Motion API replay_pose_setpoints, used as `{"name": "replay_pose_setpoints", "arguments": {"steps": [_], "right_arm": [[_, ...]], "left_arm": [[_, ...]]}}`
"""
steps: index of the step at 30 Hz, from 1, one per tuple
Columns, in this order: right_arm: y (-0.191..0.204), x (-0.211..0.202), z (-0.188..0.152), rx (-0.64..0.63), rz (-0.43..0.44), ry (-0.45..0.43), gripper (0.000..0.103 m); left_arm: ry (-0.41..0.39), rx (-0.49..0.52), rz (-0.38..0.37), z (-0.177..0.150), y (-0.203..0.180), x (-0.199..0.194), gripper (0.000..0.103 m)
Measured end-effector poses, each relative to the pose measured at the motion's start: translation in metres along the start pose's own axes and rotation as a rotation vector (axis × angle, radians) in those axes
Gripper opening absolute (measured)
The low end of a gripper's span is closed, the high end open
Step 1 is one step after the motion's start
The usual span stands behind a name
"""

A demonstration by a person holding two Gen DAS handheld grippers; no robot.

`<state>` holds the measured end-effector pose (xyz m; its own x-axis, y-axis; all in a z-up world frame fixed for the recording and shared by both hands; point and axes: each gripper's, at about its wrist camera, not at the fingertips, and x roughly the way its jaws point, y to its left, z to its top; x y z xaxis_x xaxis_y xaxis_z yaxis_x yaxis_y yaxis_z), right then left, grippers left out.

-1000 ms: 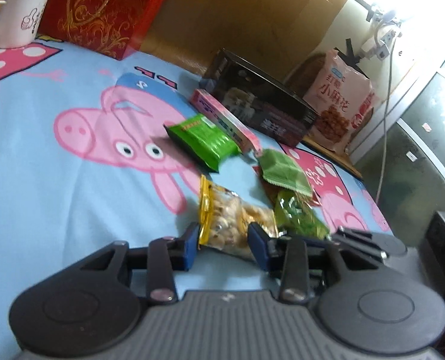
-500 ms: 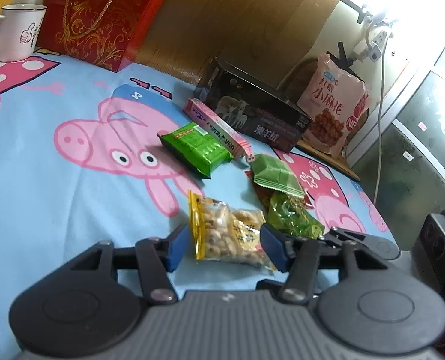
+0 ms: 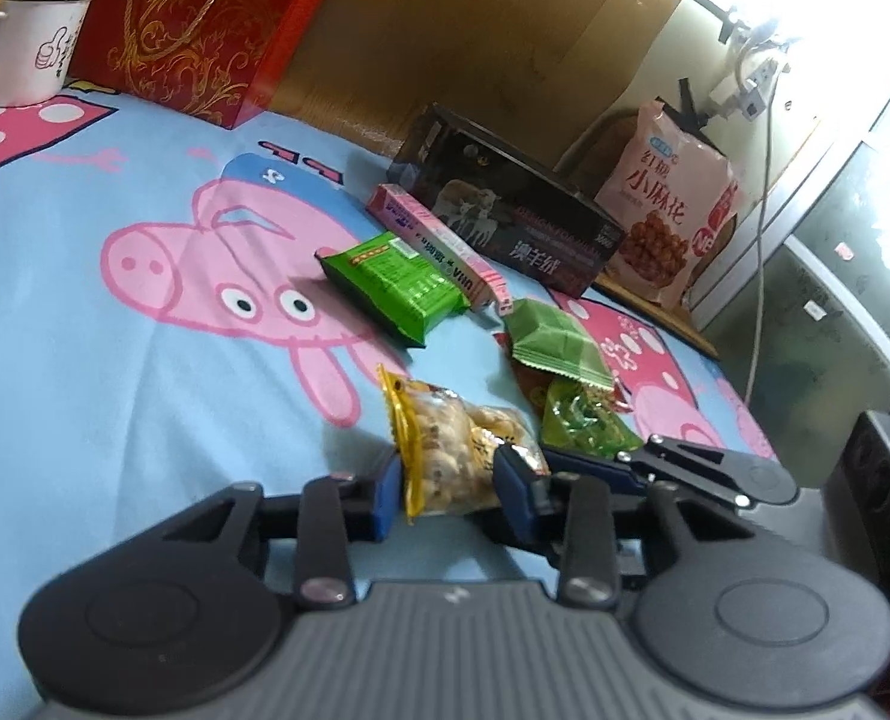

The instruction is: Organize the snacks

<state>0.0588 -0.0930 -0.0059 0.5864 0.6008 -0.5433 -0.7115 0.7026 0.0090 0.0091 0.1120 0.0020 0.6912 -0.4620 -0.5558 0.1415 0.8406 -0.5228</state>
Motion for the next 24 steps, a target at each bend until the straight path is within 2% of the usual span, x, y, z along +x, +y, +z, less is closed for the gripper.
{"name": "replay_pose_setpoints", "arguments": {"steps": [2, 4, 9, 16, 19, 20, 21, 24], "right_arm": [[0.000, -0.002, 0.000, 0.006, -0.006, -0.015, 0.038], [-0.001, -0.005, 0.001, 0.018, 0.003, -0.028, 0.023], [-0.005, -0.010, 0.000, 0.035, -0.016, -0.039, 0.023], [-0.006, -0.008, -0.004, 0.035, 0.001, -0.022, 0.024], [-0.008, -0.008, -0.004, 0.049, 0.023, -0.019, 0.026], [-0.009, -0.007, -0.004, 0.052, 0.028, -0.013, 0.031], [-0.009, -0.007, -0.004, 0.053, 0.032, -0.007, 0.040], [-0.009, -0.008, -0.005, 0.051, 0.048, -0.008, 0.055]], "left_arm": [[-0.006, 0.004, -0.013, 0.001, -0.002, -0.001, 0.030], [-0.007, 0.013, -0.020, 0.003, -0.006, 0.000, 0.030], [0.000, 0.046, -0.016, 0.005, -0.016, 0.004, 0.030], [0.023, 0.036, 0.005, 0.002, -0.011, 0.005, 0.033], [0.014, 0.030, 0.030, 0.003, -0.007, 0.002, 0.043], [0.008, 0.029, 0.035, 0.004, -0.005, 0.001, 0.044], [0.004, 0.026, 0.039, 0.005, -0.004, -0.001, 0.045], [0.002, 0.016, 0.043, 0.009, 0.000, -0.001, 0.045]]}}
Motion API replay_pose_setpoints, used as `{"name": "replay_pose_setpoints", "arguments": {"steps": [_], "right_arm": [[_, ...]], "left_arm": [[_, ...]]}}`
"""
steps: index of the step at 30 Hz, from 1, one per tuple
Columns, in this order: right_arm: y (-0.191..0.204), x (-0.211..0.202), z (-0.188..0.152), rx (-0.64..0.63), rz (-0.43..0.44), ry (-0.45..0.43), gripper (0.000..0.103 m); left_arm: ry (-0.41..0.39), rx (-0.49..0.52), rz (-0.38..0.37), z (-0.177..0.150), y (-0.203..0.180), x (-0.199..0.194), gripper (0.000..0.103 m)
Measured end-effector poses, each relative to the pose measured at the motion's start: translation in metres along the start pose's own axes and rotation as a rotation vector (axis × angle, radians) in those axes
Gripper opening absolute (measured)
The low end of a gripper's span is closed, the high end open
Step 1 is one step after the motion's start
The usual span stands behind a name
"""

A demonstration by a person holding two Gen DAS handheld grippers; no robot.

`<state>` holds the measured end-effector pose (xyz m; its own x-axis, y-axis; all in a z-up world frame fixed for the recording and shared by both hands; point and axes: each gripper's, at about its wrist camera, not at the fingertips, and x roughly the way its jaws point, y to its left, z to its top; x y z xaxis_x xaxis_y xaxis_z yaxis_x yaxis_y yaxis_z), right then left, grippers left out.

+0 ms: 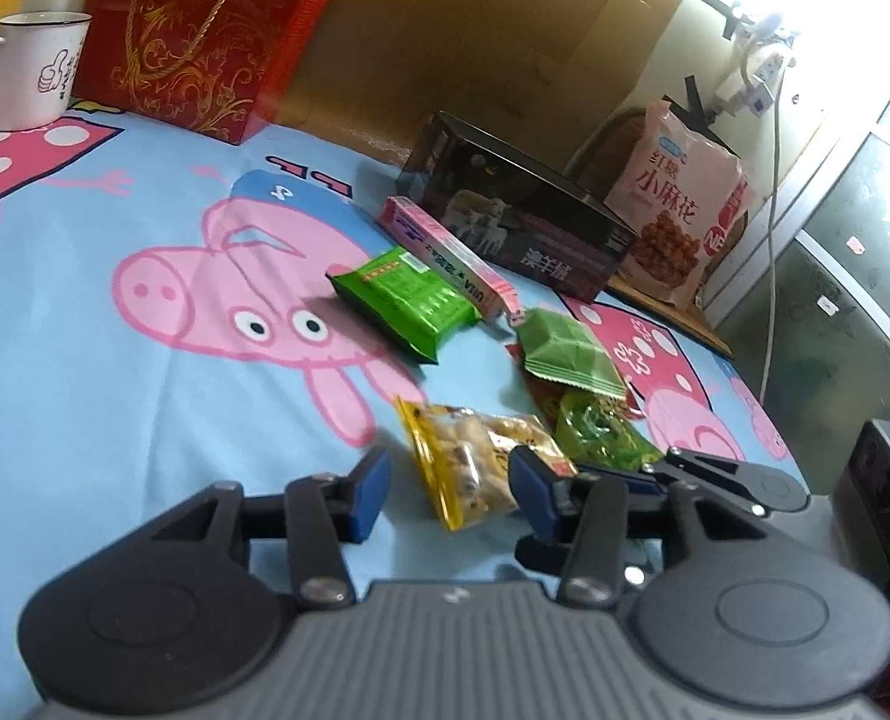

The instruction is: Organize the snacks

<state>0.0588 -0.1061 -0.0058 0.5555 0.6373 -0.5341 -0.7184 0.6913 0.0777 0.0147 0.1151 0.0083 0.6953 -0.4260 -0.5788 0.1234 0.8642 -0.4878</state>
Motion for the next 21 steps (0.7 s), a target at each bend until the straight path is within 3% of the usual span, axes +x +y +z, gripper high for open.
{"name": "replay_pose_setpoints", "arguments": {"steps": [6, 9, 11, 15, 21], "right_arm": [[0.000, 0.006, 0.003, -0.021, 0.021, 0.012, 0.055], [0.003, 0.008, 0.005, -0.048, -0.021, 0.009, 0.040], [0.001, 0.007, 0.006, -0.047, -0.028, -0.004, 0.037], [-0.003, -0.003, 0.013, -0.041, -0.043, -0.067, 0.036], [-0.024, -0.009, 0.039, -0.040, -0.121, -0.183, 0.036]], "left_arm": [[0.041, 0.006, -0.033, -0.001, -0.005, 0.015, 0.032], [0.029, 0.025, -0.023, 0.000, -0.010, 0.012, 0.031], [0.020, 0.021, -0.034, 0.003, -0.010, 0.008, 0.031], [-0.013, 0.041, -0.055, 0.019, -0.017, 0.002, 0.031], [-0.088, 0.167, -0.047, 0.063, -0.049, 0.015, 0.031]]}}
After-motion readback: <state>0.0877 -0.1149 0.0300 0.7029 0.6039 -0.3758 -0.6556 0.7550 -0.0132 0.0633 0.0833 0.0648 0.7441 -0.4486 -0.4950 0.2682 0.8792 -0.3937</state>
